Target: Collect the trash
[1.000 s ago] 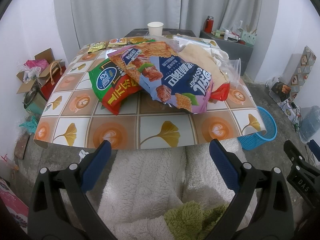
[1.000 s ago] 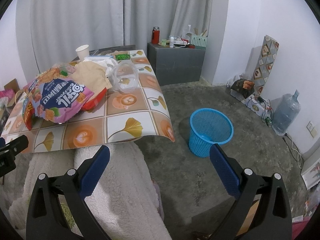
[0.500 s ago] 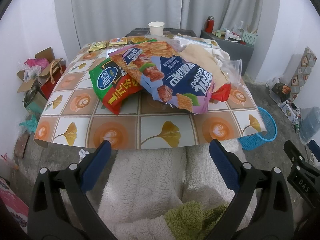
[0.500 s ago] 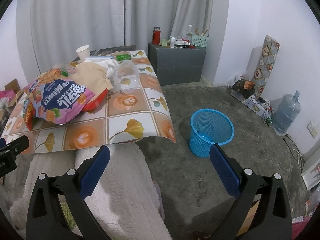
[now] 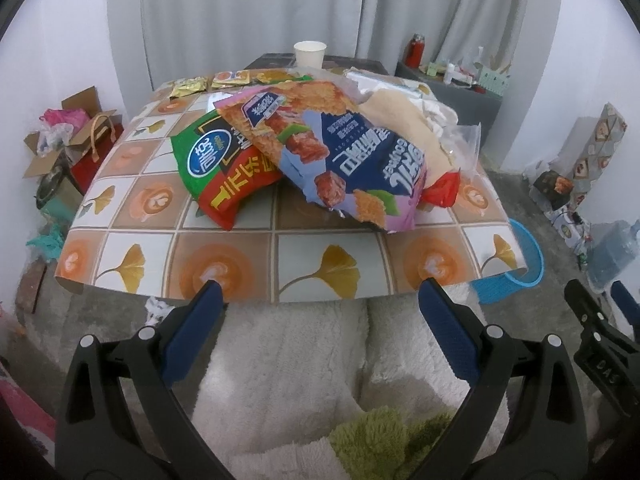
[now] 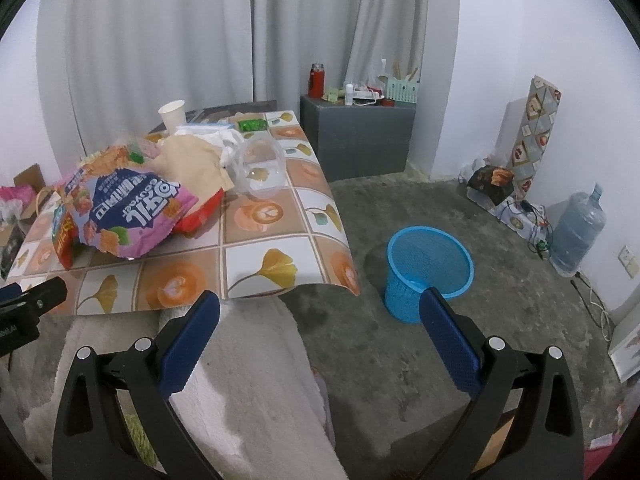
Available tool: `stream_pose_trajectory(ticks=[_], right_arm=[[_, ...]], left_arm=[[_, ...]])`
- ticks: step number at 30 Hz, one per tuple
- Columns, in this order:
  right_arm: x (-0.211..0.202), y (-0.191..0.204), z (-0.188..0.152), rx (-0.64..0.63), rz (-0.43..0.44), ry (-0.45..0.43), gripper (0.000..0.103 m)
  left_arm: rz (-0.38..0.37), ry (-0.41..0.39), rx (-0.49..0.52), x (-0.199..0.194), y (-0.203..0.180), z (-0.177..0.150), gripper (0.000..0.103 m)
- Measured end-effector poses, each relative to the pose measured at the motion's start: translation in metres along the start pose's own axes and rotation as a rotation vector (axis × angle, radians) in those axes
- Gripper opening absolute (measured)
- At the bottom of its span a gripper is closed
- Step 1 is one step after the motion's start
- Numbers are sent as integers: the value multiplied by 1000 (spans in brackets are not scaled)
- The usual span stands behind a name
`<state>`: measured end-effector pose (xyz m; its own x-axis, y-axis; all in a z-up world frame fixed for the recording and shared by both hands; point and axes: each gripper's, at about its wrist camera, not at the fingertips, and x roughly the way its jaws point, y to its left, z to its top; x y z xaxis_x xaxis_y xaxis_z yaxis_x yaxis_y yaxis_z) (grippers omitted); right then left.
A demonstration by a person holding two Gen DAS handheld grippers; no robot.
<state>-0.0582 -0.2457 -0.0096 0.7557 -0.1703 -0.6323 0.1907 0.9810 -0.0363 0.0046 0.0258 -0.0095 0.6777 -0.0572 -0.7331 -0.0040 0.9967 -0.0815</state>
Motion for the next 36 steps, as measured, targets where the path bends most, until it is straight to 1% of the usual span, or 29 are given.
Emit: stream_pose_trajectory(ticks=[2,5,10,16,20,23,25,28,32,36], right_arm=[[2,-2,0,7,8,-11,97],[5,-4,3,16,31,-32,97],[13,-14,13,58,48,-55,97],[27,-30,36,115,72,-55,97],[34,-41,52,160,110,-65,97],[40,-46,63,194,148,-67,97],[44,-48,65,210,173,-61,97],[53,-49,72,222,206,-48,97],[64,-48,83,241,261,-26,97],[78,-42,94,251,319,4,93]], left_arm=[[-22,-28,-1,-2,2,1,94],[-61,-93,8,-8,5,4,94],[-131,-161,46,-8,4,23,94],[-214,-228,69,-9,-3,62,94],[-272,-254,55,-10,-6,93,94],[-288,-272,45,-9,-5,115,94],[-302,-276,33,-9,-3,127,94],[-325,-262,7,-3,3,145,94],[-316,-235,-28,7,15,166,94],[-326,-189,-100,25,37,190,94]])
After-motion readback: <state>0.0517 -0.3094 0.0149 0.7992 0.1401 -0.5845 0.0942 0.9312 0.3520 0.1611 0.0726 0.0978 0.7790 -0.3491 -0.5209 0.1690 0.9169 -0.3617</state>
